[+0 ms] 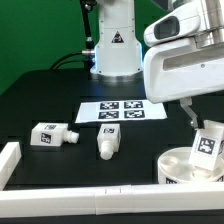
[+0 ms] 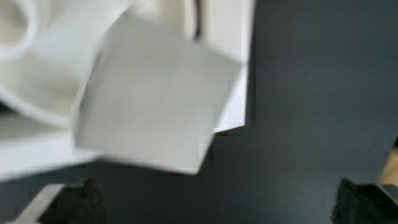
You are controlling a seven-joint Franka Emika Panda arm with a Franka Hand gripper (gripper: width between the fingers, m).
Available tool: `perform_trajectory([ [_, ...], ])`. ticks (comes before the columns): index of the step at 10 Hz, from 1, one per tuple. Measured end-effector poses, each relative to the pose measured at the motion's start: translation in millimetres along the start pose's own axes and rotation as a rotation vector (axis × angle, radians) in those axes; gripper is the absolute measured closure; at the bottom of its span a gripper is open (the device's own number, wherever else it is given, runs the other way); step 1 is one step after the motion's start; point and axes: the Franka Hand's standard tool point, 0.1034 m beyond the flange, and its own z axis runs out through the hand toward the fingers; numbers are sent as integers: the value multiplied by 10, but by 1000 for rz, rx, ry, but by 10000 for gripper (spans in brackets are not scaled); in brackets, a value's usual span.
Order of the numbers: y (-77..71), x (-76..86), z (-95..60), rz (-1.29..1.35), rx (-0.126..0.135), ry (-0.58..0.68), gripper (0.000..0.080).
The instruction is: Assemble stool
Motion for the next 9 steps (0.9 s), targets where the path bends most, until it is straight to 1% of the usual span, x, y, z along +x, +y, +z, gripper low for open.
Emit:
perform_trajectory([
  [1, -48, -64, 23, 143, 7, 13, 151],
  [2, 1, -47, 21, 209, 27, 56, 151],
  [5, -7, -67, 32, 205, 25, 44, 151],
  [6, 51, -85, 35, 197, 11, 7, 151],
  [7, 188, -81, -37, 263, -32, -116, 151],
  [8, 153, -65, -114, 341, -65, -198, 151],
  [9, 88, -82, -93, 346, -75, -186, 151],
])
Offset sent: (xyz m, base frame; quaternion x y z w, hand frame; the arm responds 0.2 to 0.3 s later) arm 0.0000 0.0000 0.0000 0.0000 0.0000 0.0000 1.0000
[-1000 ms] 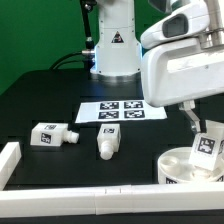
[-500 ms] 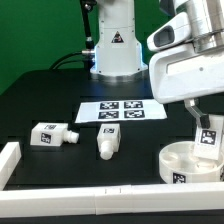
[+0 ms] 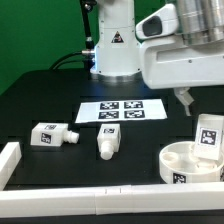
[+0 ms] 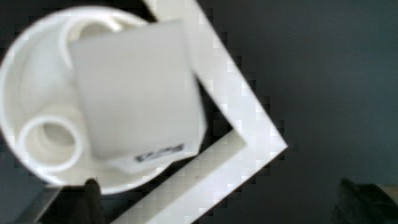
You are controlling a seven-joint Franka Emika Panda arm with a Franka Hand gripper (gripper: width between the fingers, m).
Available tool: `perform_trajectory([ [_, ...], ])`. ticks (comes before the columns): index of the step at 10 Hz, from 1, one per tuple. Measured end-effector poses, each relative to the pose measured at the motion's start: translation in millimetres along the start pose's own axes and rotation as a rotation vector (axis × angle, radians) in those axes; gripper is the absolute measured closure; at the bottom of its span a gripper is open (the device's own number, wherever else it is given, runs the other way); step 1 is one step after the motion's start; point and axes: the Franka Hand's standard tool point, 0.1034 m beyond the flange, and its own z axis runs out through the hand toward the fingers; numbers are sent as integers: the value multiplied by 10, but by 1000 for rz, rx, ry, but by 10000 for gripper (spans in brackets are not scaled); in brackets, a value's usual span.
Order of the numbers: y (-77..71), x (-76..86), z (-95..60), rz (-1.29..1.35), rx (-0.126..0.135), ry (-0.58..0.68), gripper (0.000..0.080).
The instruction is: Assemble stool
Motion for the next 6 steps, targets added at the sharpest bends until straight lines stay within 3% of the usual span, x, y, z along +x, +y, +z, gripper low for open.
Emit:
perform_trajectory([
  [1, 18, -77, 57, -11, 5, 18, 151],
  [4, 35, -65, 56, -13, 3, 13, 151],
  [6, 214, -197, 114, 17, -57, -68, 151],
])
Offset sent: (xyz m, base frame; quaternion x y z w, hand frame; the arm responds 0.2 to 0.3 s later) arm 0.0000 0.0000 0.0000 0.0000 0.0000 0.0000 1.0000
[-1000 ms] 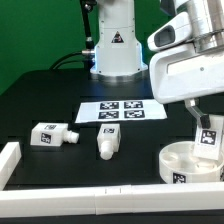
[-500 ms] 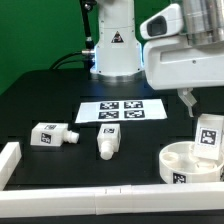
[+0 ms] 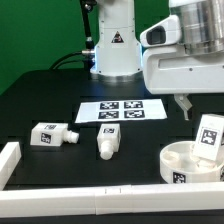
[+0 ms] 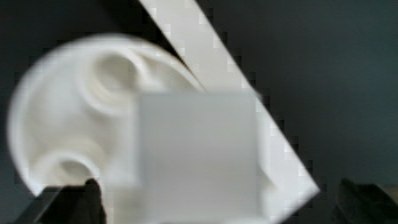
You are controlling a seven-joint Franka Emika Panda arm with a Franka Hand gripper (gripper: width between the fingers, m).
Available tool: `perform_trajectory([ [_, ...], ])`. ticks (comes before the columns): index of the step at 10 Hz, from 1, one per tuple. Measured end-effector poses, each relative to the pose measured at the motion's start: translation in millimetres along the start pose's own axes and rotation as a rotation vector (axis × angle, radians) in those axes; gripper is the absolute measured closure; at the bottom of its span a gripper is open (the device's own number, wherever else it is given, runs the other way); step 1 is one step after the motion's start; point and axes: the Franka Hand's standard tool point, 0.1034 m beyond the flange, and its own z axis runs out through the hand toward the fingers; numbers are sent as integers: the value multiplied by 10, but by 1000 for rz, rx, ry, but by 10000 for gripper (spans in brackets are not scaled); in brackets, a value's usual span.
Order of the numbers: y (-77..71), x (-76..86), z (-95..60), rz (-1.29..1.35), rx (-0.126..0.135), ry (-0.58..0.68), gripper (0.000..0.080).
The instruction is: Assemble stool
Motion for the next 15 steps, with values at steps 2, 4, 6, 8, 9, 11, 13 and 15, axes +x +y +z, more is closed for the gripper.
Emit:
perform_trajectory([
  [2, 31, 21, -27, 42, -19, -29, 151],
  [4, -21, 5, -17, 31, -13, -17, 151],
  [6, -59, 4, -11, 10, -7, -5, 151],
  [8, -61, 1, -7, 28, -6, -6, 240],
  [9, -62, -1, -5, 36, -5, -7, 240],
  [11, -77, -11, -6, 131, 1, -11, 577],
  [13, -124, -7, -36, 279, 18, -8, 744],
  [15, -136, -13, -43, 358, 20, -9, 794],
])
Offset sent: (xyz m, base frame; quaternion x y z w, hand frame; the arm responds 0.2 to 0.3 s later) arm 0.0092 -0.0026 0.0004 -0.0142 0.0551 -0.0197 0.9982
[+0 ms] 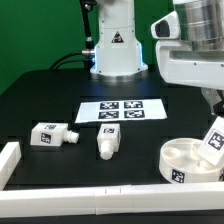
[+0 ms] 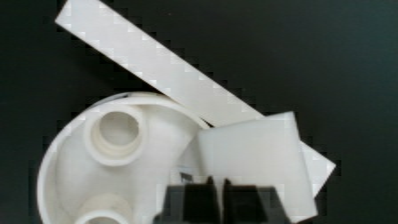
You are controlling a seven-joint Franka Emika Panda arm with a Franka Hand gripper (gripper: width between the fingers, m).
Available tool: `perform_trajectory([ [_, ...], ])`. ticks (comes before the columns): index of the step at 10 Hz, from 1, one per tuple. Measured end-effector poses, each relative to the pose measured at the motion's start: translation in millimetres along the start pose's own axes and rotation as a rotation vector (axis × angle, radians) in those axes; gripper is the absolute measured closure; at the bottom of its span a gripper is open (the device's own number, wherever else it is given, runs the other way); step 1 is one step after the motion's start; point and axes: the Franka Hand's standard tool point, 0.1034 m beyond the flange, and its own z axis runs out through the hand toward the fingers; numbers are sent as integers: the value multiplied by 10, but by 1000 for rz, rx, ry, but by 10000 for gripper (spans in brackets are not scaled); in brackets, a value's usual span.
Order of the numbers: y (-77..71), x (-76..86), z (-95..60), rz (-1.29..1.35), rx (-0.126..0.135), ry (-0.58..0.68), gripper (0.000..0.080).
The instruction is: Assemble stool
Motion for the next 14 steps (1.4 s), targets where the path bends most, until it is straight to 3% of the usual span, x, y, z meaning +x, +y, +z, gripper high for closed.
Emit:
perform_trajectory([
  [3, -3, 1, -4, -50, 0, 0, 798],
  [4, 12, -10, -37, -172, -49, -22, 798],
  [5, -47, 13, -84, -309, -75, -22, 700],
  [6, -74, 25, -92, -398, -80, -20, 700],
  [8, -73, 15, -84, -416, -76, -27, 425],
  [9, -72, 15, -83, -417, -76, -27, 425],
  [10, -76, -9, -81, -350, -78, -24, 220],
  [11, -88, -91, -72, -208, -90, -12, 169],
  [12, -82, -135, -34, -236, -109, -2, 169],
  [14, -79, -132, -17, -250, -112, -3, 151],
])
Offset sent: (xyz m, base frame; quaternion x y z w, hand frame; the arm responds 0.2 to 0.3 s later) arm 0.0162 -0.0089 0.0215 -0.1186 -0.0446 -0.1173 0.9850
